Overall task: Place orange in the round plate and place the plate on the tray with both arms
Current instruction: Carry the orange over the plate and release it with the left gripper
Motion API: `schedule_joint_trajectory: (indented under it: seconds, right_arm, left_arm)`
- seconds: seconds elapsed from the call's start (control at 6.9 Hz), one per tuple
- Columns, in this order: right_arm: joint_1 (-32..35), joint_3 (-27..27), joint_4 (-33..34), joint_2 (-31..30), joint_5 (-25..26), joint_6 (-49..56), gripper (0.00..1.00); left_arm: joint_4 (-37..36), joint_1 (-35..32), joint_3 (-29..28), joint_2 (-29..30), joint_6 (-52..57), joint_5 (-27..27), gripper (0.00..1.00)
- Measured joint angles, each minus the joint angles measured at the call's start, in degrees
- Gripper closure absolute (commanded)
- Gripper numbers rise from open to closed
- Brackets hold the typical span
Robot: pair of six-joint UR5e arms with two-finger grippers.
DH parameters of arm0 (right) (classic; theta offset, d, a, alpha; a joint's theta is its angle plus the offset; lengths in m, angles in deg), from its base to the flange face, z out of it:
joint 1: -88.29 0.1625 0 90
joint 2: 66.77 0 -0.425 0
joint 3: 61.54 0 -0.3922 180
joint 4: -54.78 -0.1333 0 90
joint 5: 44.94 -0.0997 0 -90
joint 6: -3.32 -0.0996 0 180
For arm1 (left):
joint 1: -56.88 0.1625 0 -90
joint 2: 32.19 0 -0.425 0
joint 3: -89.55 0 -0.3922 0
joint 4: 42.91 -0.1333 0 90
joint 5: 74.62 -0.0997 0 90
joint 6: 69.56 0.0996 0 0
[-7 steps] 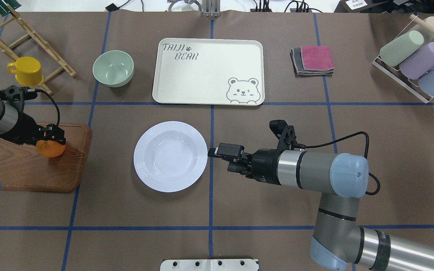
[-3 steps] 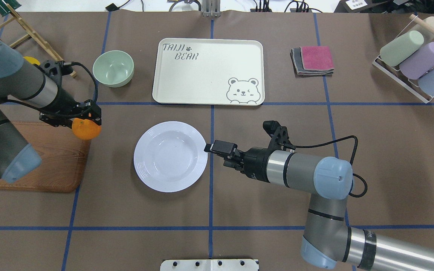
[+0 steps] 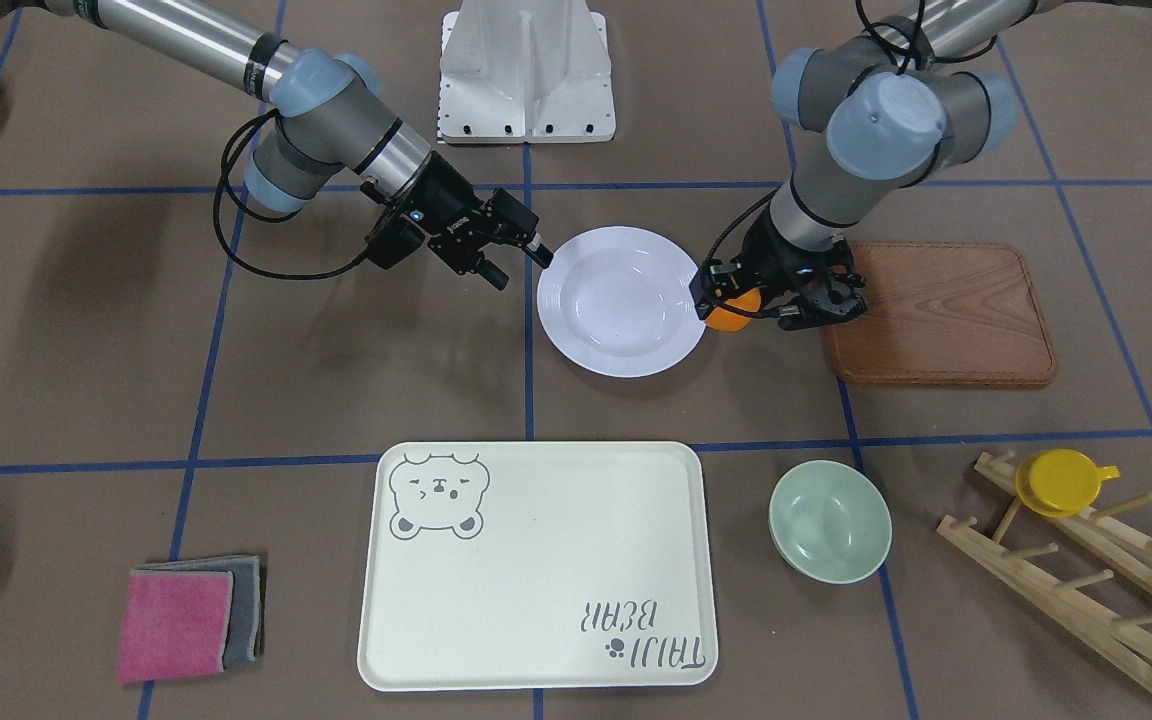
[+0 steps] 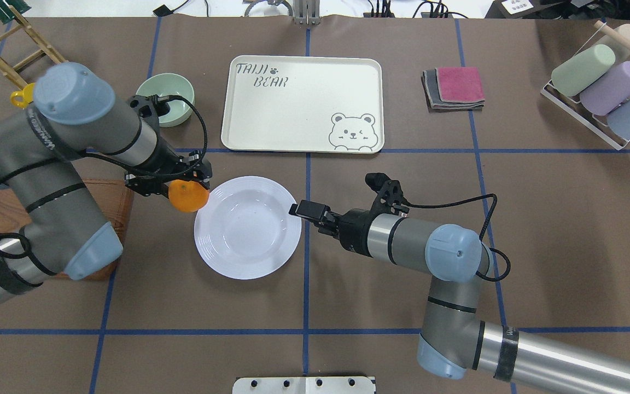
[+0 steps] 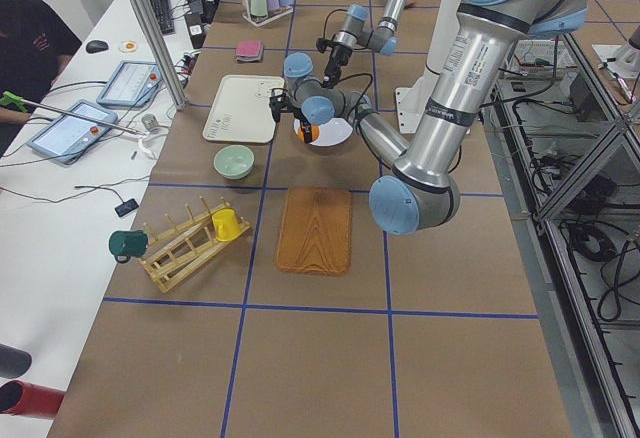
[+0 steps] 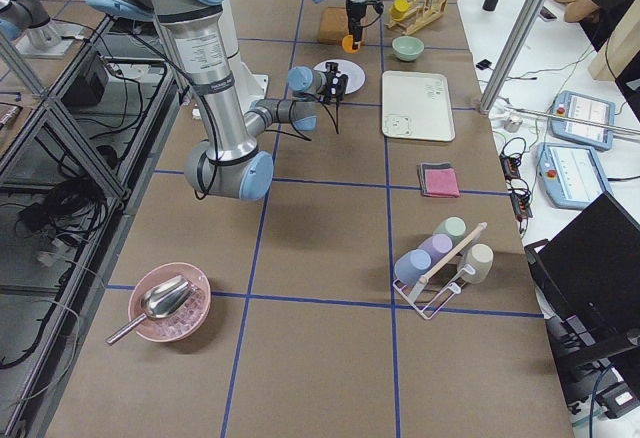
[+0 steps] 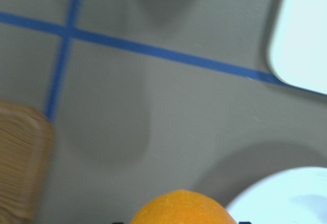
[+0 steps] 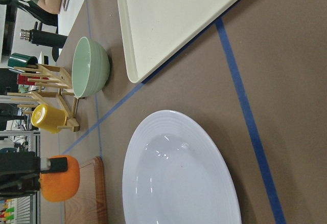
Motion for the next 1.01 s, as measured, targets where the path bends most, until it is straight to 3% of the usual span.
schedule_joint_trajectory:
  seconds: [0.29,0.43,1.01]
  right_arm:
    - [0.04,-1.21,-0.03,0.53,0.03,0.06,0.00]
    - [0.04,-1.37,-0.06,0.69,0.03,-0.03,0.00]
    - [-0.16,-5.02,-4.70,2.37,0.45,-0.62,0.01]
  left_arm:
    - [0.07,5.28,-2.66,4.30,-4.54,-4.33,0.20]
    - [0.26,6.89,-3.77,5.41,-5.54,-5.77,0.03]
    - [0.26,7.12,-2.82,5.37,-3.94,-9.36,0.02]
